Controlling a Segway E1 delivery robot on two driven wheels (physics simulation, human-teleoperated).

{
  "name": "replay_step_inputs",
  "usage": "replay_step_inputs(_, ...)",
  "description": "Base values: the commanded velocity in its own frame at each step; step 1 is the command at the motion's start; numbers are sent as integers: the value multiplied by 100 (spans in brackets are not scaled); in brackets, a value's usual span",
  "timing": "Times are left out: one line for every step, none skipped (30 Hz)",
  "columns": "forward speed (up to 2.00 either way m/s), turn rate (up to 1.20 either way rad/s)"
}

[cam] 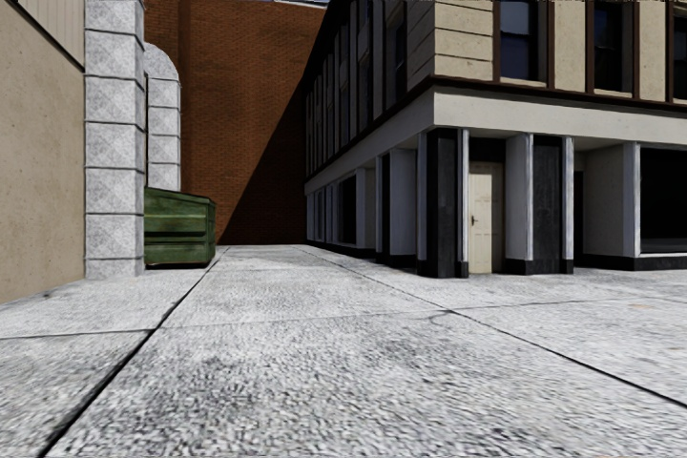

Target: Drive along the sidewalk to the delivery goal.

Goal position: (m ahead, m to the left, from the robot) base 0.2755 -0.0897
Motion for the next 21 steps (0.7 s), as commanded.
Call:
replay_step_inputs(141, 0)
replay_step_inputs(133, 0)
replay_step_inputs(46, 0)
replay_step_inputs(46, 0)
replay_step_inputs(0, 0)
replay_step_inputs(0, 0)
replay_step_inputs(0, 0)
replay_step_inputs(0, 0)
replay_step_inputs(0, 0)
replay_step_inputs(0, 0)
replay_step_inputs(0, 0)
replay_step_inputs(0, 0)
replay_step_inputs(0, 0)
replay_step_inputs(0, 0)
replay_step_inputs(0, 0)
replay_step_inputs(0, 0)
replay_step_inputs(0, 0)
replay_step_inputs(0, 0)
replay_step_inputs(0, 0)
replay_step_inputs(0, 0)
replay_step_inputs(0, 0)
